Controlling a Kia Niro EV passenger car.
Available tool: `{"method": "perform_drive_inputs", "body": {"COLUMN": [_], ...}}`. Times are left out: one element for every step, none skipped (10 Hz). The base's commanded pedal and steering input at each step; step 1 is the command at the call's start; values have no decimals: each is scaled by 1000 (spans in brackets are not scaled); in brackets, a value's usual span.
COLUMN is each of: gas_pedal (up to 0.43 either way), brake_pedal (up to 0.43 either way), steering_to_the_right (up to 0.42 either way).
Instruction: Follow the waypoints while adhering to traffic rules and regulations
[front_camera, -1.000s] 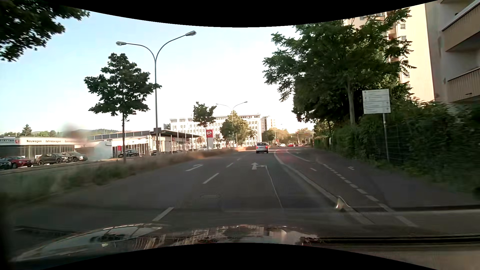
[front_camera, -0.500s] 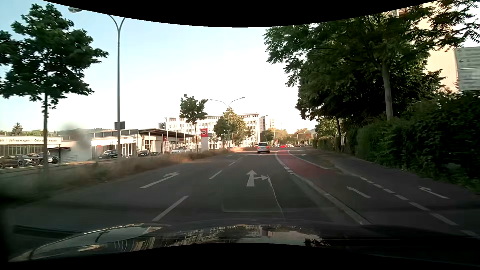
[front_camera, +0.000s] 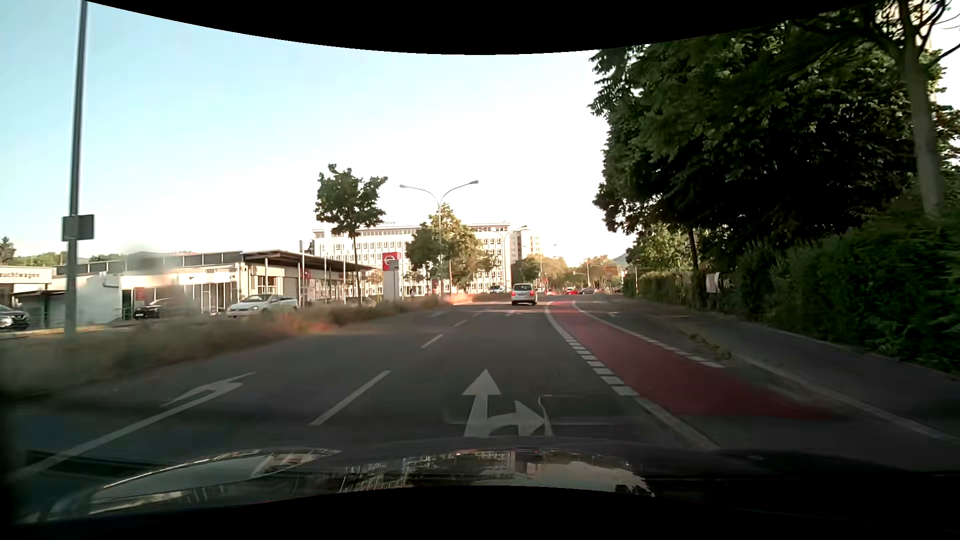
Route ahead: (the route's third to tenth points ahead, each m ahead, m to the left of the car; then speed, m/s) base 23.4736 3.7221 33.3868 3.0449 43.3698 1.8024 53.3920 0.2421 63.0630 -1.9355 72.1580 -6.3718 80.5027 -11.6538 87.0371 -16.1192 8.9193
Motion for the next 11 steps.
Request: {"method": "perform_drive_inputs", "body": {"gas_pedal": [0, 0, 0, 0, 0, 0, 8, 20, 28, 28, 39], "brake_pedal": [0, 0, 0, 0, 0, 0, 0, 0, 0, 0, 0], "steering_to_the_right": [34, 37, 41, 44, 48, 53, 59, 66, 69, 68, 67]}}
